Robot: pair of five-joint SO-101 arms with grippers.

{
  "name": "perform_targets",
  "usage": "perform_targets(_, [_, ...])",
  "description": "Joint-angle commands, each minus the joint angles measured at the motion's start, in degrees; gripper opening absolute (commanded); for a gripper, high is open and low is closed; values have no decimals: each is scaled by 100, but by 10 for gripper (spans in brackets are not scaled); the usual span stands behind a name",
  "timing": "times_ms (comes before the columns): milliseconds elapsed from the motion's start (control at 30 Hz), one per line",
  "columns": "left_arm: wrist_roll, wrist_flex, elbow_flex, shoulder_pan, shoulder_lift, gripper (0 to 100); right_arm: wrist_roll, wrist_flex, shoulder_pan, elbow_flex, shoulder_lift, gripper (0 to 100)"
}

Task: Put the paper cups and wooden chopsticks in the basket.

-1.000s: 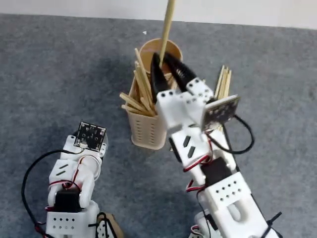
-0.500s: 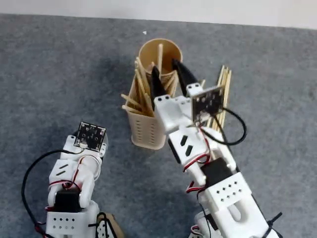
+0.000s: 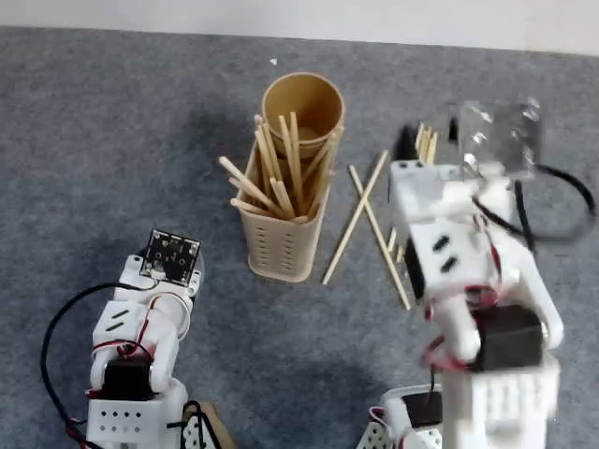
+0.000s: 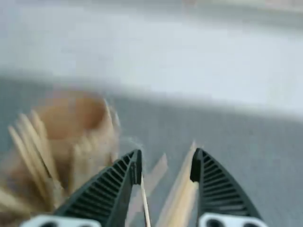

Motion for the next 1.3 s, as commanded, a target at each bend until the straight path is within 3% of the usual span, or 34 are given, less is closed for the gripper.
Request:
perform_targets(0, [-62, -97, 101, 92, -13, 161, 149, 444, 409, 136, 954, 177])
perform_targets(367, [-62, -97, 101, 92, -13, 160, 149, -1569, 1033, 1051, 3732, 177])
perform_targets(600, [-62, -97, 101, 92, -13, 160, 141, -2035, 1077, 971, 5033, 176])
perform_targets(967, [-62, -97, 101, 92, -13, 161, 141, -2316, 1727, 963, 5341, 174])
perform_targets(1267, [-62, -97, 101, 92, -13, 161, 149, -2316, 1789, 963, 4971, 174])
